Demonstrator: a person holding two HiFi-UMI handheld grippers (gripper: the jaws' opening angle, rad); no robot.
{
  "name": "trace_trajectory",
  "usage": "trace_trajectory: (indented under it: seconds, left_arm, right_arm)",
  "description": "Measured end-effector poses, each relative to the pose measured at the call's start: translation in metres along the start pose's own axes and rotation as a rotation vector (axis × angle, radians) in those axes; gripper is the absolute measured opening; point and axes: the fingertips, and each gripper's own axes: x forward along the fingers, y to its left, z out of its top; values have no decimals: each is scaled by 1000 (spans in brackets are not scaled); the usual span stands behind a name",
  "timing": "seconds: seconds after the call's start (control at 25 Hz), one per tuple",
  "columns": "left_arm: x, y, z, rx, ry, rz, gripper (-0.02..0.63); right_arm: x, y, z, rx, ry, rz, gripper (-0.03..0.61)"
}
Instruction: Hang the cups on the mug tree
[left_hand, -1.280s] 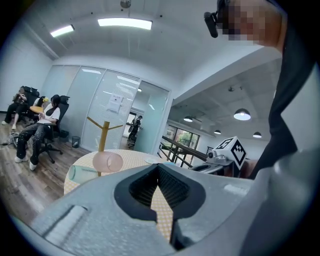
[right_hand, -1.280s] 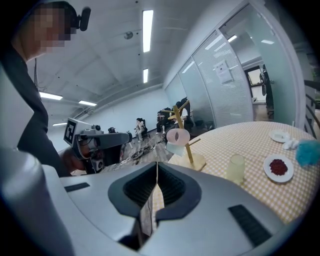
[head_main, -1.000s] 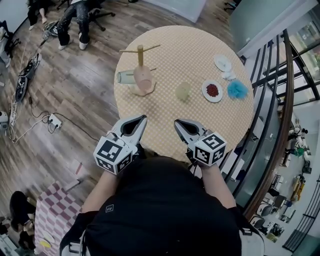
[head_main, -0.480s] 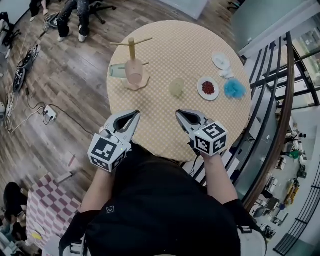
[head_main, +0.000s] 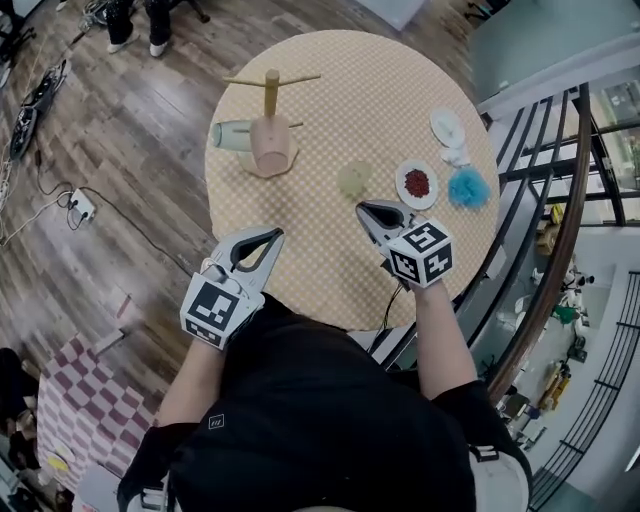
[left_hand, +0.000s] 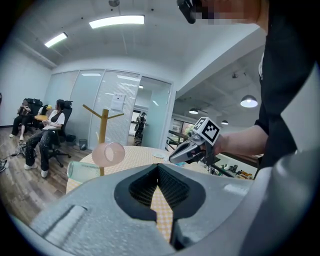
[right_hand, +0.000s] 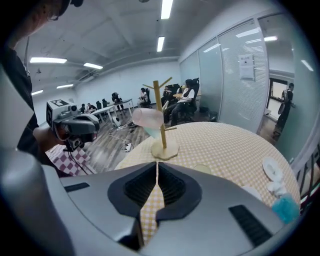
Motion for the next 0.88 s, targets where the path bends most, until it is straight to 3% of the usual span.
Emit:
trace_trajectory:
  seconds: [0.28,0.68,0.88]
  left_arm:
    - [28,18,-17,-35,8,-68,6]
    - [52,37,-40,-81,43,-111,6]
    - [62,38,-49,-43,54,-136,6]
  right_arm:
    - [40,-39,-11,-111,177,-36,26]
    - [80,-76,-25,-213,365,-50,159]
    - [98,-92,-38,-273,459,-82,299]
